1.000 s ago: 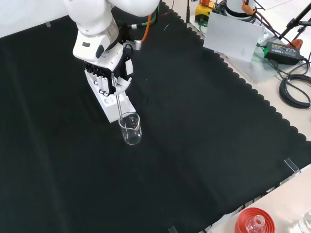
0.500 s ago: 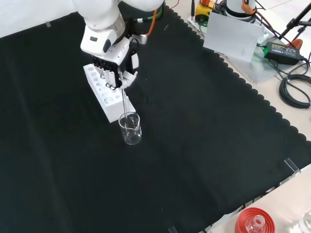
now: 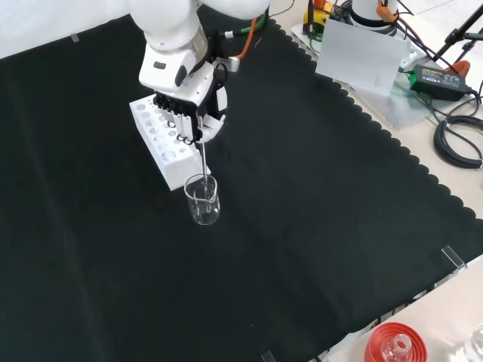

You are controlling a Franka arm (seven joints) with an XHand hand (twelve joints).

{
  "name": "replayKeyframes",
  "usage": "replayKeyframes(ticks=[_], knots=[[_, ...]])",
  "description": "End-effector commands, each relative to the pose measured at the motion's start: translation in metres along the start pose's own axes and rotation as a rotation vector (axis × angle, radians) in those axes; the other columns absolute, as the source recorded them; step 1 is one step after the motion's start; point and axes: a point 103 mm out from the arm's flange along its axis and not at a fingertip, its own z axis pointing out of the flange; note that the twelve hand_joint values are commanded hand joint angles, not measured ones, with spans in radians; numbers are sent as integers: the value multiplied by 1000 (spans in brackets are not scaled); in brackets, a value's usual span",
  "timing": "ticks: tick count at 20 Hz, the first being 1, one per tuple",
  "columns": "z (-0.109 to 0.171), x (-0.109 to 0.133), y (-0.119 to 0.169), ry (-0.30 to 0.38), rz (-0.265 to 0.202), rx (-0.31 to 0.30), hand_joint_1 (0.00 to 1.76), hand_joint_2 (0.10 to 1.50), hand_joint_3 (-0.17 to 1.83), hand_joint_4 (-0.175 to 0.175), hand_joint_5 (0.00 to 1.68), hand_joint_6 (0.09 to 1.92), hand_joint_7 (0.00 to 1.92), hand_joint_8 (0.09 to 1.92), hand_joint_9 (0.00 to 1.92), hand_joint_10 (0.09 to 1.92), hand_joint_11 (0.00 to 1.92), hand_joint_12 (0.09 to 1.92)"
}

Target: Stir in the beaker to the left of the white test tube rack with the glass rod.

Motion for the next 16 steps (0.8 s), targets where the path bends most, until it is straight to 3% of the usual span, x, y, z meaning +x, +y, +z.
replayKeyframes(ticks=[1,7,16], knots=[[-1,7,26,5,-28,3,1315,588,861,-175,1168,911,1227,906,1735,554,1612,726],[-4,-15,34,3,-16,12,1315,588,860,-175,1168,911,1227,906,1735,554,1612,726],[-12,-39,13,-2,32,2,1314,589,859,-175,1168,911,1226,906,1735,553,1612,727]])
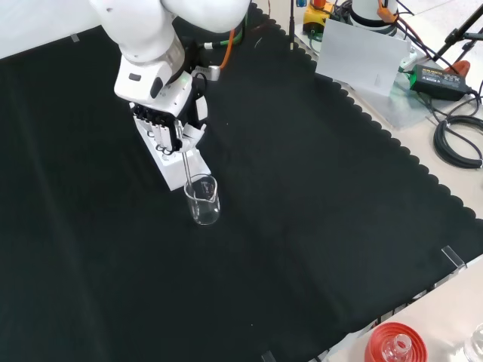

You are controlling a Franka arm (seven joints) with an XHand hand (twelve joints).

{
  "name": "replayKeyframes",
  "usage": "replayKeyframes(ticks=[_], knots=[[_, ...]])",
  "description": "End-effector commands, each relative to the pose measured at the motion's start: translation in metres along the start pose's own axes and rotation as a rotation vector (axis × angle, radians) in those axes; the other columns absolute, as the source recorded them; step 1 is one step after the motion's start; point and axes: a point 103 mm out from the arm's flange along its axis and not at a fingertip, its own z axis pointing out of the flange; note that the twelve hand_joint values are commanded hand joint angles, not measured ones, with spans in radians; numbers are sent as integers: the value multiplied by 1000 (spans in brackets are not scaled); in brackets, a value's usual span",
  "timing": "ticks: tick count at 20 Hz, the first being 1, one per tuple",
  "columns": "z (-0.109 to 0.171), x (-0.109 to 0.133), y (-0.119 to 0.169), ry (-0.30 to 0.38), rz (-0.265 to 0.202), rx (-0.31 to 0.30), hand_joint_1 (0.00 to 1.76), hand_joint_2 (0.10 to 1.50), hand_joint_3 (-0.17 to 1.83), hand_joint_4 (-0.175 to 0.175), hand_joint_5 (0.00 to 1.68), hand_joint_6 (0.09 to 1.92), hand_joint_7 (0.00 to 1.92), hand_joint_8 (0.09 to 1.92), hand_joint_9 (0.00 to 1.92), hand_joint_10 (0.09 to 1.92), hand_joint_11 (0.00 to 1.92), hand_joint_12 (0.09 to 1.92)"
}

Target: Stir in the beaker to the left of the white test tube rack with the glass rod.

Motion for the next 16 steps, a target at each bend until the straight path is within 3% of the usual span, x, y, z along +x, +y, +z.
replayKeyframes(ticks=[1,9,12,16], knots=[[-3,-12,-16,0,34,-10,1314,589,859,-175,1168,911,1226,906,1734,553,1612,727],[2,-3,-30,7,35,-16,1314,589,858,-175,1167,912,1226,907,1734,554,1612,727],[8,18,-36,-23,36,-32,1314,590,858,-175,1167,912,1226,907,1734,554,1612,727],[10,34,-29,14,19,-12,1314,590,858,-175,1167,912,1226,907,1734,554,1612,727]])
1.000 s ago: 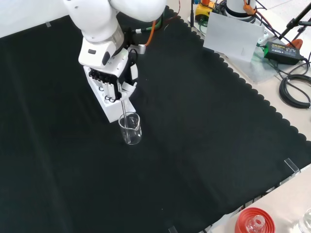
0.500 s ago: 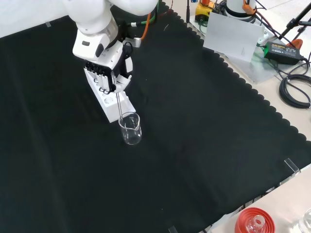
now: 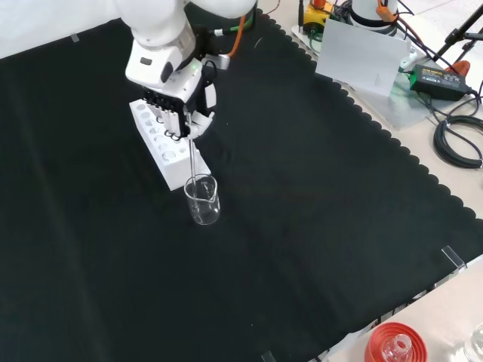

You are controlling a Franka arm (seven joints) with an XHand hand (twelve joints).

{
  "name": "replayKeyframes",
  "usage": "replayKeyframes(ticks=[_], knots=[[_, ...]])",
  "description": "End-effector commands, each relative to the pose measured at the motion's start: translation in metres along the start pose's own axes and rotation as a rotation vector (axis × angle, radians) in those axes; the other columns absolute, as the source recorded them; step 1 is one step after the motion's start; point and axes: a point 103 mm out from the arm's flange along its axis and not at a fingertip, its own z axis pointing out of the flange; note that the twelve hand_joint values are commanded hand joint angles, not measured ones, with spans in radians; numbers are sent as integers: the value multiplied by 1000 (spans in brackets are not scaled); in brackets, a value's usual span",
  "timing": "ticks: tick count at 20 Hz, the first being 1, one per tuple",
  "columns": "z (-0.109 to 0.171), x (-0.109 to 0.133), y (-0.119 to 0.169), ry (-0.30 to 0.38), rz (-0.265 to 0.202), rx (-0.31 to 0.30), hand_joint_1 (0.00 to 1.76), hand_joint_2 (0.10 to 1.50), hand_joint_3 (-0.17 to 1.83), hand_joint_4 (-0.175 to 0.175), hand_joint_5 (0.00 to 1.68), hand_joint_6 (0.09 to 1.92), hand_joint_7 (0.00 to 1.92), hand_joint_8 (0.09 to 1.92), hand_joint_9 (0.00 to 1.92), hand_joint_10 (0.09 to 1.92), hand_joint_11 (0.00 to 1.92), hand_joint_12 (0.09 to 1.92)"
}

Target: Stir in the beaker to the left of the white test tube rack with the glass rod.

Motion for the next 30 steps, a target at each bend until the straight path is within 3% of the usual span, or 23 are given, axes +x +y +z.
replayKeyframes(ticks=[1,10,16,30], knots=[[2,30,6,27,-17,-3,1314,590,858,-175,1167,912,1226,907,1734,554,1612,727],[-3,34,31,22,-42,-1,1314,590,858,-175,1167,912,1226,907,1734,554,1612,728],[-12,27,33,7,-39,-7,1314,590,857,-175,1167,912,1226,906,1734,554,1612,728],[-8,2,-6,-8,9,0,1314,590,857,-175,1167,911,1226,906,1733,554,1611,728]])
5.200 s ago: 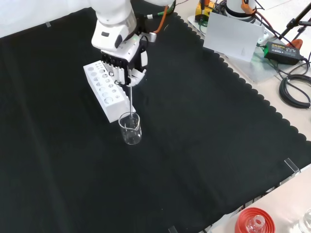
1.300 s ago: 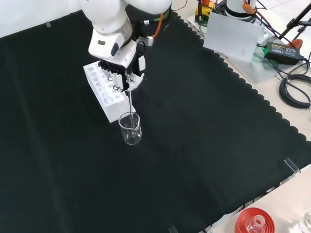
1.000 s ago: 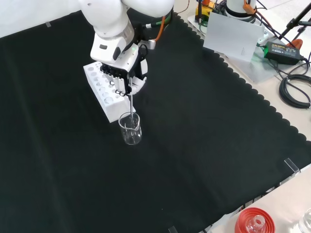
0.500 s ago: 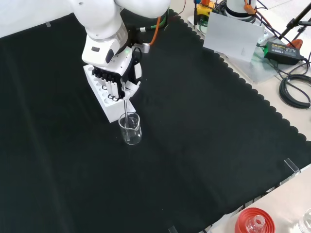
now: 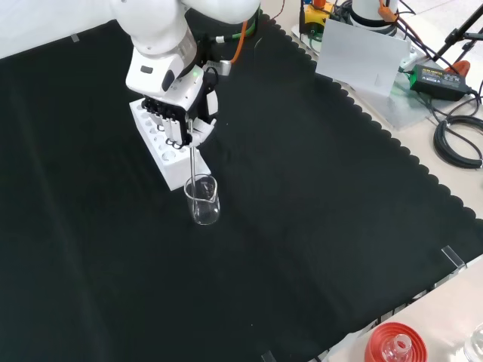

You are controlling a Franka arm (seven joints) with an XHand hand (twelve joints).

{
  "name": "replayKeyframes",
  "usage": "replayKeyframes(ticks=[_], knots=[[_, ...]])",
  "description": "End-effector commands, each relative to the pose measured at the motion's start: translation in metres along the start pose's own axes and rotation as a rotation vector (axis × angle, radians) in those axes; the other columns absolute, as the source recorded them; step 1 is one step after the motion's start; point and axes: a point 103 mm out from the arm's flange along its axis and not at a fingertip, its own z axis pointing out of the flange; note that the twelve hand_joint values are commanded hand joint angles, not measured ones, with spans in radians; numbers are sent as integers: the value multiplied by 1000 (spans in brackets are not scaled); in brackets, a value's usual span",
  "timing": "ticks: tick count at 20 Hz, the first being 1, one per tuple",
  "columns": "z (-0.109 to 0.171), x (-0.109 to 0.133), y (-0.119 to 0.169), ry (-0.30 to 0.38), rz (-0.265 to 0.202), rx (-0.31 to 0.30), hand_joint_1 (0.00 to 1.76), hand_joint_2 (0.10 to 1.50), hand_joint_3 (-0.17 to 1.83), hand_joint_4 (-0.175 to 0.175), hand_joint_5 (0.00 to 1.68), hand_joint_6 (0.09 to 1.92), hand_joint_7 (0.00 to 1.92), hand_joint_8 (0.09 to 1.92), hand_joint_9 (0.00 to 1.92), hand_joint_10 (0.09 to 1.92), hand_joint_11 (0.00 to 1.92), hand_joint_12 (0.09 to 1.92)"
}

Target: Stir in the beaker to the left of the white test tube rack with the glass rod.

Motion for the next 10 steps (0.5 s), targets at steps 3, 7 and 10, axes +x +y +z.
replayKeyframes(ticks=[3,7,10], knots=[[3,-6,-32,-12,30,3,1314,590,857,-175,1167,911,1226,906,1733,554,1611,728],[8,10,-37,-13,24,4,1314,590,857,-175,1167,911,1226,906,1733,554,1611,728],[9,24,-34,-17,4,2,1314,590,857,-175,1167,911,1226,906,1733,554,1611,728]])
